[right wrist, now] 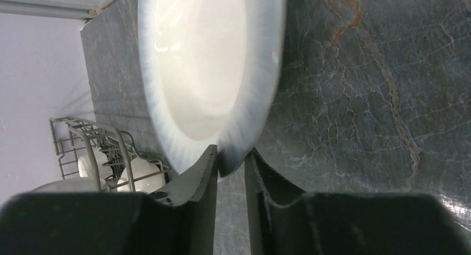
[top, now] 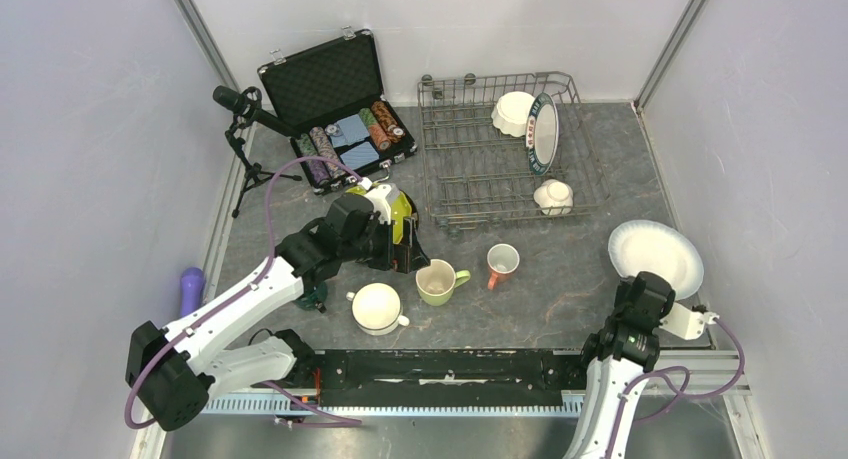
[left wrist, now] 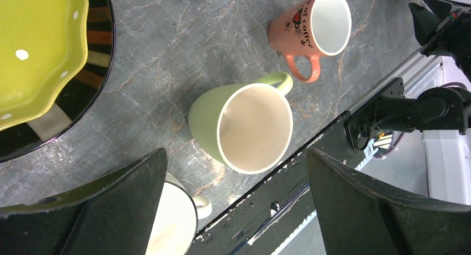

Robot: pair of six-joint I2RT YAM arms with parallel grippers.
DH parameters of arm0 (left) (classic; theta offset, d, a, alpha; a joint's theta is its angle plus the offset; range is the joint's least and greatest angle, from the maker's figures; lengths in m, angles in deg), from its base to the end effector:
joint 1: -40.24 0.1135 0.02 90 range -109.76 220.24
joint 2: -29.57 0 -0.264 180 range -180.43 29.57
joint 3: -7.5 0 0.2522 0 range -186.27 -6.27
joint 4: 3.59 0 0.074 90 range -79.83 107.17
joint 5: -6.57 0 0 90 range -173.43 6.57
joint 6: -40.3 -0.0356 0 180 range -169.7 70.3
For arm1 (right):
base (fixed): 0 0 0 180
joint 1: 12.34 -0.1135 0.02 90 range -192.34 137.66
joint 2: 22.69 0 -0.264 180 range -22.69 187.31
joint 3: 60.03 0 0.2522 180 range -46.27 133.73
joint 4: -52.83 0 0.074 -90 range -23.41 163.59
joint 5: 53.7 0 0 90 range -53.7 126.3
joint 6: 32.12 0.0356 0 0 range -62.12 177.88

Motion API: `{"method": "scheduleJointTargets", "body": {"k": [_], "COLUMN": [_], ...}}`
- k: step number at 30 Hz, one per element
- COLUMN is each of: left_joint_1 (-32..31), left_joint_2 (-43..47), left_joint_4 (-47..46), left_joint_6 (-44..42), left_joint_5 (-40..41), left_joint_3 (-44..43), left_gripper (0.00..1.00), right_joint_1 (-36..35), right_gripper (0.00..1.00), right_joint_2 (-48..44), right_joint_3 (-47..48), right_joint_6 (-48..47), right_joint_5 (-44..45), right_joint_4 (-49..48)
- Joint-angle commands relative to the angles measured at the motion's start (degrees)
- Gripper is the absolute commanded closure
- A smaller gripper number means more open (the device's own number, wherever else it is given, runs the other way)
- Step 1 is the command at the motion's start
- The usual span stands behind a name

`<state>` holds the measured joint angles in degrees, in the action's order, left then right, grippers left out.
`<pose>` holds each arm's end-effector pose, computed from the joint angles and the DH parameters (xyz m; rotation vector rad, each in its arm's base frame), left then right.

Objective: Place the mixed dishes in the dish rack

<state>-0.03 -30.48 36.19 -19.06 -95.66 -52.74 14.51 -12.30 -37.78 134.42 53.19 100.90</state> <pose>0.1662 -0.1507 0.2738 0.3222 2.3826 -0.8651 0.0795 -0.0518 0.1491 1.8045 1.2171 0.1701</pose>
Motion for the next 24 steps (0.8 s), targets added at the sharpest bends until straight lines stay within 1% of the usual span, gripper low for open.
{"method": "scheduleJointTargets", "body": {"k": [1, 3, 4, 5, 8, 13, 17, 20, 24], "left_joint_1": [-0.16, -0.16, -0.16, -0.16, -0.16, -0.16, -0.16, -0.20, -0.16], "left_joint_2": [0.05, -0.05, -0.31, -0.30, -0.15, 0.55, 0.53, 0.28, 0.10], "left_joint_4": [-2.20, -2.20, -2.20, -2.20, -2.20, -2.20, -2.20, -2.24, -2.22], "left_joint_6": [-0.42, -0.42, -0.40, -0.44, -0.66, -0.80, -0.78, -0.75, -0.80], "left_joint_5": [-1.09, -1.20, -1.46, -1.48, -1.36, -0.98, -1.04, -1.21, -1.48], "left_joint_3": [-0.56, -0.63, -0.80, -0.81, -0.89, -0.81, -0.89, -1.14, -1.32], "left_gripper": [0.00, 0.00, 0.00, 0.00, 0.00, 0.00, 0.00, 0.00, 0.00], "right_joint_1": [0.04, 0.04, 0.04, 0.04, 0.04, 0.05, 0.04, 0.04, 0.04], "right_gripper": [0.79, 0.90, 0.97, 0.99, 1.00, 1.00, 1.00, 1.00, 1.00], "right_joint_2": [-1.73, -2.71, -3.18, -2.94, -0.55, 4.43, 6.51, 8.17, 12.78], "right_joint_3": [-6.25, -5.74, -3.40, -2.01, 3.57, 13.87, 20.51, 25.00, 31.03], "right_joint_6": [0.22, -0.70, -2.53, -3.59, -6.97, -17.64, -25.72, -31.88, -37.38], "right_joint_5": [5.00, 6.08, 7.93, 8.87, 12.09, 17.22, 20.41, 20.12, 17.69], "right_joint_4": [3.18, 4.14, 5.25, 5.61, 6.34, 5.52, 4.76, 2.34, 0.90]}}
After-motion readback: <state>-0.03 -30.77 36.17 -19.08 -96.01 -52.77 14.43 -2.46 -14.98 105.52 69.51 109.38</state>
